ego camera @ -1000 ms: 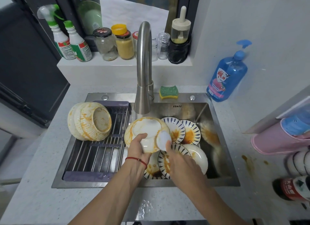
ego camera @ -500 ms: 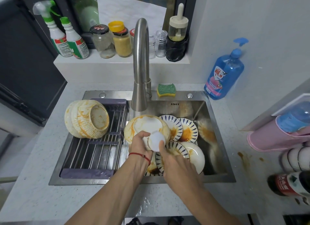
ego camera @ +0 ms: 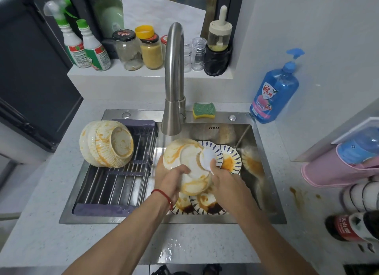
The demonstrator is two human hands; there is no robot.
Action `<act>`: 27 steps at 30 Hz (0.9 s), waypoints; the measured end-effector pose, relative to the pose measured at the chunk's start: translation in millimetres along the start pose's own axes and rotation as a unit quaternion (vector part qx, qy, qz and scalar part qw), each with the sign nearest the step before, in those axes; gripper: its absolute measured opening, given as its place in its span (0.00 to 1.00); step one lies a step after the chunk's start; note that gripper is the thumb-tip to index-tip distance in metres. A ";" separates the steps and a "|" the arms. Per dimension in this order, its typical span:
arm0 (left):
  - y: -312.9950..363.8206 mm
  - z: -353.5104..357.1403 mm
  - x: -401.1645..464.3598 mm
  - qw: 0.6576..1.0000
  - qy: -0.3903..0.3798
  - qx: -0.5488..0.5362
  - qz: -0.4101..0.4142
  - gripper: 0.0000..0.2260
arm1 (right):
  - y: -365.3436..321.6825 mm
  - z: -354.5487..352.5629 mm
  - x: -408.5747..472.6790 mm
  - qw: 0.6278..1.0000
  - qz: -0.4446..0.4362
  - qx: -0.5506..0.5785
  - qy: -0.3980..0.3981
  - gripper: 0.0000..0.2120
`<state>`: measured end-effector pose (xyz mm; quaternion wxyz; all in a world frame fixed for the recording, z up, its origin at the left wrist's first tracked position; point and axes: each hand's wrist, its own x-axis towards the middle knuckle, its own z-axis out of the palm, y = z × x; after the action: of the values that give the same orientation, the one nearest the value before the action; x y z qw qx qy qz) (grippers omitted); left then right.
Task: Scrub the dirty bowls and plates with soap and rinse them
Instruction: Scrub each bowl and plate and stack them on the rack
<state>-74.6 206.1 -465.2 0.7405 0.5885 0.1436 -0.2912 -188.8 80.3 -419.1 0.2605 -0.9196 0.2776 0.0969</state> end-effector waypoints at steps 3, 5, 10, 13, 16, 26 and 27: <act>2.1 3.0 -3.6 0.995 -0.024 0.080 0.058 0.28 | -11.8 -0.2 17.0 0.999 0.029 0.038 -0.009 0.26; 4.5 -0.4 -1.0 0.995 -0.035 0.076 0.058 0.29 | -23.4 3.0 15.1 0.998 -0.001 0.059 -0.031 0.26; 9.5 -10.9 0.1 0.994 -0.080 0.059 0.036 0.31 | -7.8 -8.6 7.7 0.999 -0.021 -0.008 -0.037 0.27; 11.3 -5.7 -0.1 0.994 -0.093 0.048 0.025 0.32 | -18.8 -4.7 9.1 0.999 -0.036 -0.010 -0.008 0.29; 17.4 -11.2 4.4 0.994 -0.099 0.032 0.024 0.33 | -15.9 6.1 -11.3 0.995 -0.084 -0.037 -0.036 0.31; 22.0 -5.0 0.8 0.995 -0.095 0.030 0.018 0.34 | -7.9 8.8 -19.4 0.996 -0.079 -0.031 -0.006 0.32; 21.6 -4.2 1.0 0.995 -0.091 0.028 0.016 0.34 | 0.6 4.4 -13.3 0.997 -0.062 -0.039 -0.003 0.32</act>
<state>-60.3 212.9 -449.8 0.7383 0.5822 0.0579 -0.3356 -200.2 88.4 -418.7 0.2306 -0.9443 0.2154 0.0939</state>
